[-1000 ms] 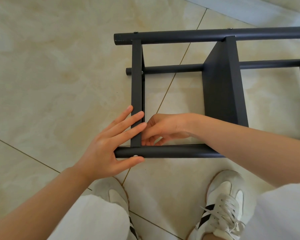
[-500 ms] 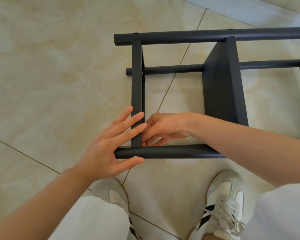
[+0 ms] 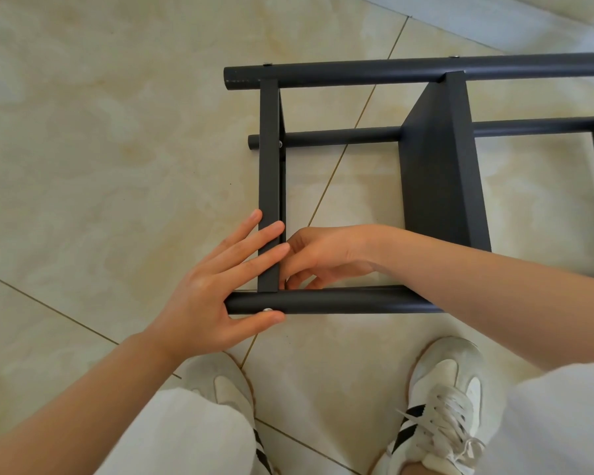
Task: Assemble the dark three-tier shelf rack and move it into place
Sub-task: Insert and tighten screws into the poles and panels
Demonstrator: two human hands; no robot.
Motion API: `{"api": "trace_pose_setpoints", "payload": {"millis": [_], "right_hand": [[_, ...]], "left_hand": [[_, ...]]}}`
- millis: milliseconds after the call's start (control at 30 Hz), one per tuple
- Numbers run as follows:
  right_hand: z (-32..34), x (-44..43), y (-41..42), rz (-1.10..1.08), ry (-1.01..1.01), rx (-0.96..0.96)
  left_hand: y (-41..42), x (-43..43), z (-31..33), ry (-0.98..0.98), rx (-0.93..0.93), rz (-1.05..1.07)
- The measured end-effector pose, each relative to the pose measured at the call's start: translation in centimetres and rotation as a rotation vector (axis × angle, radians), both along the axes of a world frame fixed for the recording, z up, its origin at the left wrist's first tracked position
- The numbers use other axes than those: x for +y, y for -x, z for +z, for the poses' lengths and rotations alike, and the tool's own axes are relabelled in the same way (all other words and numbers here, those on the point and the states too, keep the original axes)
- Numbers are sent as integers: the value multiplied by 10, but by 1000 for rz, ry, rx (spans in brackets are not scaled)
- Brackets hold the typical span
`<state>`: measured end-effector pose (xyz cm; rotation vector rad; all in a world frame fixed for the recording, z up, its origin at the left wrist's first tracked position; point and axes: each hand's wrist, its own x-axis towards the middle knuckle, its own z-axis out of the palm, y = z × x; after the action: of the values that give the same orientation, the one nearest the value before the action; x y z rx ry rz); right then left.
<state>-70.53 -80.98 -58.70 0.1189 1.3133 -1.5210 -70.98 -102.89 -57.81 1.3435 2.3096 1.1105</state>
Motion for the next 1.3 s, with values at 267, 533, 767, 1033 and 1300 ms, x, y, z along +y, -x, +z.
{"api": "trace_pose_setpoints", "payload": {"millis": [267,533,767,1033,1300], "right_hand": [[6,3,2,35,-34,38],[2,2,1,18,-56,23],[-4,-4,-1,-3,-45,6],[-4,4,0,-13,-1,-18],[-1,4,0,21,-29,-24]], "left_hand": [[0,0,0,-1,7,-7],[0,0,2,3,-5,-1],[-1,0,1,0,-9,-1],[0,0,0,7,-4,-4],[0,0,0,3,4,-4]]}}
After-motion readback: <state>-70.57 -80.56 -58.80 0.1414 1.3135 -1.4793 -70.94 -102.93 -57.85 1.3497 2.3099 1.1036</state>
